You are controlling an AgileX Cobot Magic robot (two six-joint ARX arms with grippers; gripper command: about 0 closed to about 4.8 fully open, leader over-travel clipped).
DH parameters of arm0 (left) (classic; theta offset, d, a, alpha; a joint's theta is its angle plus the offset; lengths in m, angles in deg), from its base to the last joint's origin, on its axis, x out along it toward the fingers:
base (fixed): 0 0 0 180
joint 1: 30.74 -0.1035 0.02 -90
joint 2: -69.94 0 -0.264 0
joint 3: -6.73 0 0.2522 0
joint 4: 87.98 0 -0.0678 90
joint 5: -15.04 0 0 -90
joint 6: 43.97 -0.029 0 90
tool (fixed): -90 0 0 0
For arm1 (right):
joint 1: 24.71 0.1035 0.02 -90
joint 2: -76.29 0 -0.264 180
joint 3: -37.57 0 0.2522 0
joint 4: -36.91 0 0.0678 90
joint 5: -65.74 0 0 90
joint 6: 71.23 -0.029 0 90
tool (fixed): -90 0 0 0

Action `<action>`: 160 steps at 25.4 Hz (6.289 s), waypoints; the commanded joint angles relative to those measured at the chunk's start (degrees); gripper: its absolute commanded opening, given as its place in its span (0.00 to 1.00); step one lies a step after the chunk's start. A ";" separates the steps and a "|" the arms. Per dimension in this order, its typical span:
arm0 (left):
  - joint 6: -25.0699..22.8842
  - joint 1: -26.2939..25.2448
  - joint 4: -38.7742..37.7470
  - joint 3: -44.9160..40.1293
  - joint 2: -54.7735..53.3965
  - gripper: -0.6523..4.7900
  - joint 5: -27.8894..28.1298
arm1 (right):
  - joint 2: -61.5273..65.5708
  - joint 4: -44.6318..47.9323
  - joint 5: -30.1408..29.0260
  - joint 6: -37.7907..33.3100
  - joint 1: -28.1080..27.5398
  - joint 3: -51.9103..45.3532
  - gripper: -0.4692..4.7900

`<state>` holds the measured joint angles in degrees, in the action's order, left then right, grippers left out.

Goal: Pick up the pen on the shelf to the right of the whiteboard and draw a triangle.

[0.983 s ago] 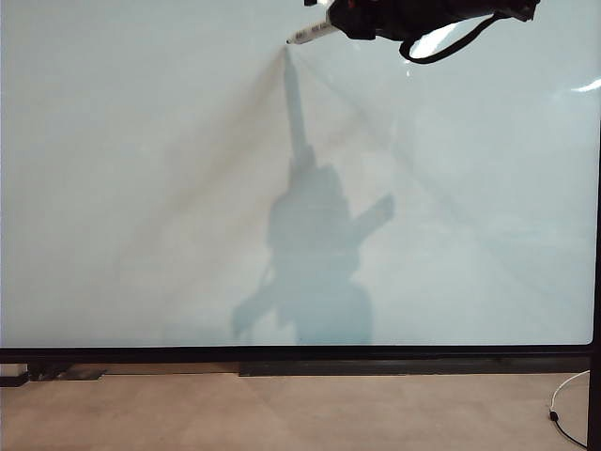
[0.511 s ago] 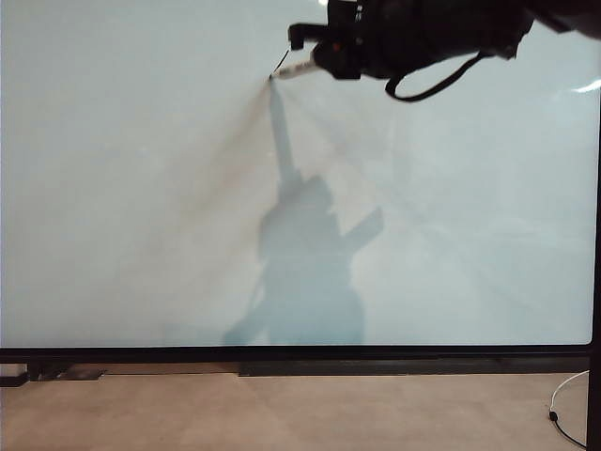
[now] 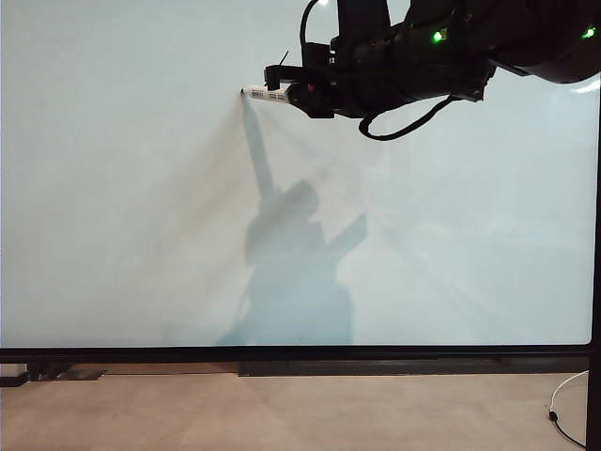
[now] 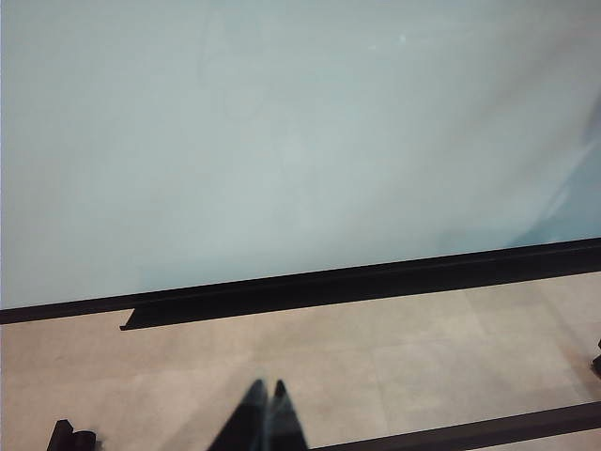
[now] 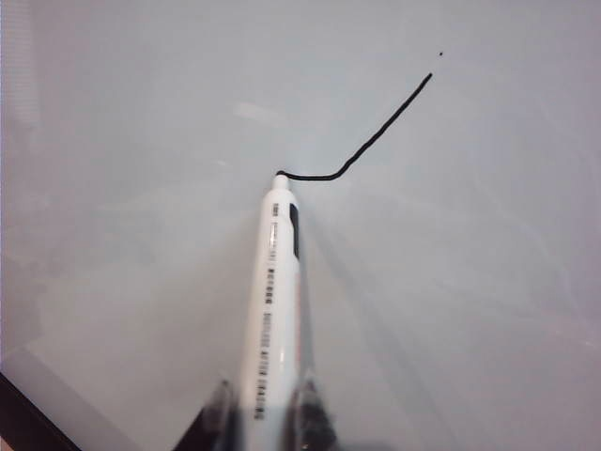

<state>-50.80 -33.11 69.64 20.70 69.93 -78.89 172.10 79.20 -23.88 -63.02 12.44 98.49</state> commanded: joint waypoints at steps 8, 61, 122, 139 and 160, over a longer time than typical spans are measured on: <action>-0.04 0.02 0.50 0.20 0.00 0.11 -0.15 | 0.31 -2.93 0.92 -0.59 0.57 0.55 0.07; -0.04 0.02 0.50 0.20 0.00 0.11 -0.13 | 14.29 -0.04 -1.42 -2.84 2.78 5.09 0.07; -0.04 0.02 0.52 0.20 0.00 0.11 -0.15 | 20.39 4.66 -3.30 -3.87 -0.15 5.66 0.07; -0.04 0.02 0.52 0.20 0.00 0.11 -0.15 | 16.20 7.34 -2.67 -3.21 -4.02 -0.76 0.07; -0.04 0.02 0.50 0.20 0.00 0.11 -0.15 | 11.98 8.52 -3.37 -1.75 -8.41 -5.90 0.07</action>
<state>-50.80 -33.11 69.64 20.70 69.93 -78.89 184.71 85.23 -33.01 -64.46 4.90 92.22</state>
